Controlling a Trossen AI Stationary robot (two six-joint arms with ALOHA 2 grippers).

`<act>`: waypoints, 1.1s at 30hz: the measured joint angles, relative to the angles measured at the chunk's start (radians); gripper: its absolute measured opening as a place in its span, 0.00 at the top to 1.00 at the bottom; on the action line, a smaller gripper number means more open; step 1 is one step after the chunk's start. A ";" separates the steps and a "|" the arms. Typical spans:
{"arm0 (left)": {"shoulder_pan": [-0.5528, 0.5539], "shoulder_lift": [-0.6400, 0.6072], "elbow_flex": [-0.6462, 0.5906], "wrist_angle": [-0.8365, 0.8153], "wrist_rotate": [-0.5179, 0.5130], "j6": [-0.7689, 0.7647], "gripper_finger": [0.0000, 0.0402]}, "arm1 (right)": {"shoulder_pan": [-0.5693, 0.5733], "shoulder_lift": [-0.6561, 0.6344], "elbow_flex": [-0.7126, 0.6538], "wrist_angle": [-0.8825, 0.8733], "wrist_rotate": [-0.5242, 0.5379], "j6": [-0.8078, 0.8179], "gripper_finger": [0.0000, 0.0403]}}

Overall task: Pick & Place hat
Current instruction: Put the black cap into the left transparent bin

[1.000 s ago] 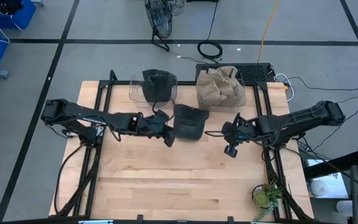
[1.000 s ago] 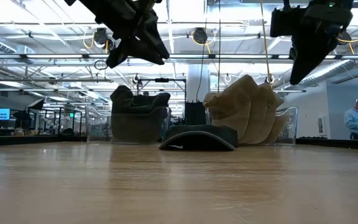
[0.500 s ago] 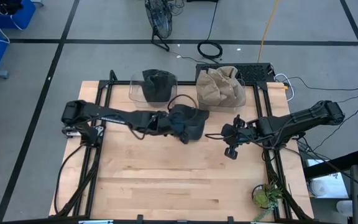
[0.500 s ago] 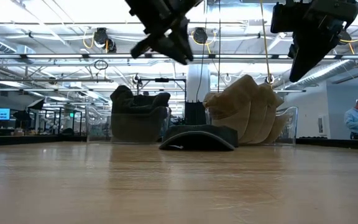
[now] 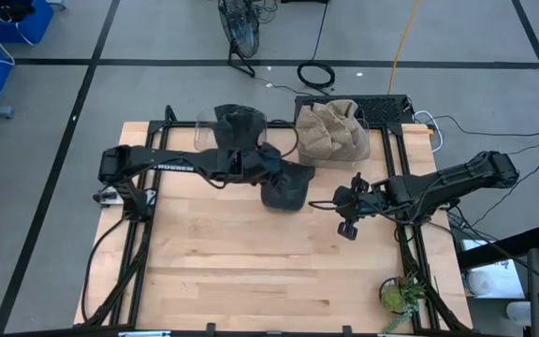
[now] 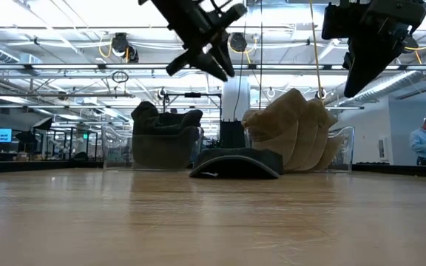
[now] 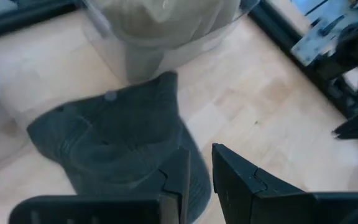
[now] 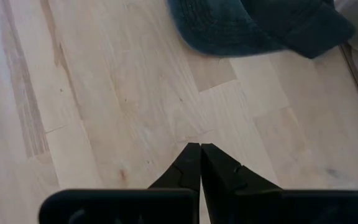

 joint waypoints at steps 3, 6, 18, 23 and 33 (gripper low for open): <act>0.016 0.017 -0.001 -0.004 0.027 -0.003 0.82 | 0.000 0.000 -0.002 0.001 0.020 0.000 1.00; 0.027 0.042 0.000 -0.002 0.068 -0.004 0.82 | 0.000 -0.001 -0.024 0.014 0.027 0.000 1.00; 0.043 0.162 -0.001 0.030 0.201 -0.026 0.82 | 0.000 -0.002 -0.118 0.101 -0.038 0.042 1.00; 0.050 0.193 -0.002 0.066 0.256 -0.032 0.82 | 0.000 -0.012 -0.118 0.108 -0.035 0.025 1.00; 0.051 0.201 -0.002 0.082 0.253 -0.026 0.82 | 0.000 -0.035 -0.118 0.107 -0.034 0.022 1.00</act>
